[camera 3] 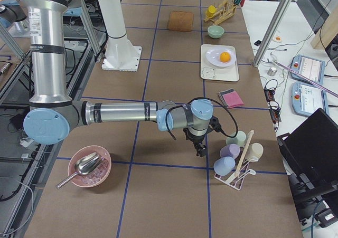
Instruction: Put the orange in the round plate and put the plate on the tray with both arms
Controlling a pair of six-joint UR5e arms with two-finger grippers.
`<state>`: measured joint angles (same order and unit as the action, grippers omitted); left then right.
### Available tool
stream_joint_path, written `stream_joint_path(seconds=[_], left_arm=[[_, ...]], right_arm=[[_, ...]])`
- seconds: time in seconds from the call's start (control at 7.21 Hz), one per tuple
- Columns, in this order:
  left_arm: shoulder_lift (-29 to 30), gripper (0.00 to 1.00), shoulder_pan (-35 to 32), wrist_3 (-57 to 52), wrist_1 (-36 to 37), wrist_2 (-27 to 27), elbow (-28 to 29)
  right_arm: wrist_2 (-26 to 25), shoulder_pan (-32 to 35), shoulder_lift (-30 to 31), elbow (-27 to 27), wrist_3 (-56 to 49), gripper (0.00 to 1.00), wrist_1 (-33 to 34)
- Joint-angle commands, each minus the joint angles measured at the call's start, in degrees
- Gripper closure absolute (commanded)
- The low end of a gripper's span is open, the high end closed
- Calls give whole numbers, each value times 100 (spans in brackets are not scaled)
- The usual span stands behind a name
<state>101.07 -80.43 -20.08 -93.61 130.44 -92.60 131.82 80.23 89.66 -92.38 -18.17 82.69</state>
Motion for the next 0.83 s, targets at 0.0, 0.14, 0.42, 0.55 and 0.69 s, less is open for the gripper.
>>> stream_joint_path(seconds=[0.0, 0.14, 0.42, 0.55, 0.69], left_arm=[[70, 1, 1, -4, -60, -1, 14], [53, 1, 1, -4, -226, -19, 66], [53, 1, 1, -4, -263, -19, 111], [53, 1, 1, -4, -263, -19, 111], [62, 1, 1, -4, -263, -19, 111]], right_arm=[[-7, 2, -36, 0, -28, 0, -7], [-7, -7, -45, 27, -28, 0, -7], [-7, -7, -124, 80, -19, 0, -7], [-7, -7, -124, 88, -20, 0, -7], [-16, -7, -133, 114, -20, 0, -7]])
